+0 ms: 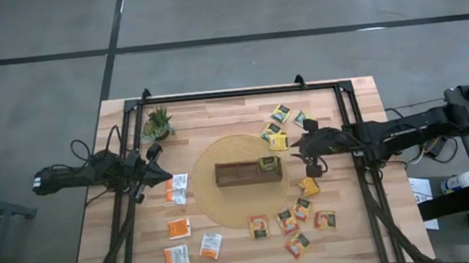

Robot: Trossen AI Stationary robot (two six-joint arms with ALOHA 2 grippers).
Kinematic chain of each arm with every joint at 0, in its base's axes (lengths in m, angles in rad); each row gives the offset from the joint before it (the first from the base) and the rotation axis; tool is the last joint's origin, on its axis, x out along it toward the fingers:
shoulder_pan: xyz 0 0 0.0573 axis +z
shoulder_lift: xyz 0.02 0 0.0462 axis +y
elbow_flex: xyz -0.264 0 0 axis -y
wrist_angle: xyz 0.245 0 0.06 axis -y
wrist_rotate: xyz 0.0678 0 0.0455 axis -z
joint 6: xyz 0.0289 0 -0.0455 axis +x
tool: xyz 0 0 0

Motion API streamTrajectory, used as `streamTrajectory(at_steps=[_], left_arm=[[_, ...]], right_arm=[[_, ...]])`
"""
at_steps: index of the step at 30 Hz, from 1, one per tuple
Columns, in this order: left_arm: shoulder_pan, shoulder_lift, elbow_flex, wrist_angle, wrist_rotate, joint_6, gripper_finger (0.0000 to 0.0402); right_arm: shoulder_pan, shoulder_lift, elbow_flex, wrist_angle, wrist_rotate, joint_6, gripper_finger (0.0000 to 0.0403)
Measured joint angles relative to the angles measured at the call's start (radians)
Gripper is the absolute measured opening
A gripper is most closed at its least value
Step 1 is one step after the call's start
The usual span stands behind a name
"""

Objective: Pick & Place Tea
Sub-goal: Put the yellow tea bag into the right of the wooden organizer

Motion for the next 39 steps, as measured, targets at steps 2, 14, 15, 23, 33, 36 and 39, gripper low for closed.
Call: streamTrajectory(at_steps=[2, 14, 15, 23, 33, 36, 39], left_arm=[[0.000, 0.000, 0.000, 0.000, 0.000, 0.000, 0.0000], [0.000, 0.000, 0.000, 0.000, 0.000, 0.000, 0.0000], [0.000, 0.000, 0.000, 0.000, 0.000, 0.000, 0.0000], [0.000, 0.000, 0.000, 0.000, 0.000, 0.000, 0.0000], [0.000, 0.000, 0.000, 0.000, 0.000, 0.000, 0.0000], [0.000, 0.000, 0.000, 0.000, 0.000, 0.000, 0.0000], [0.000, 0.000, 0.000, 0.000, 0.000, 0.000, 0.0000]], right_arm=[[-0.025, 0.007, -0.005, -0.001, -0.003, -0.003, 0.0133], [-0.153, 0.063, -0.027, 0.107, -0.194, -0.047, 0.0129], [-0.157, 0.076, -0.027, 0.107, -0.208, -0.047, 0.0129], [-0.162, 0.181, -0.025, 0.182, -0.234, -0.060, 0.0127], [-0.202, 0.200, -0.024, 0.189, -0.287, -0.040, 0.0123], [-0.203, 0.210, -0.024, 0.189, -0.296, -0.035, 0.0123], [-0.203, 0.225, -0.024, 0.189, -0.309, -0.036, 0.0123]])
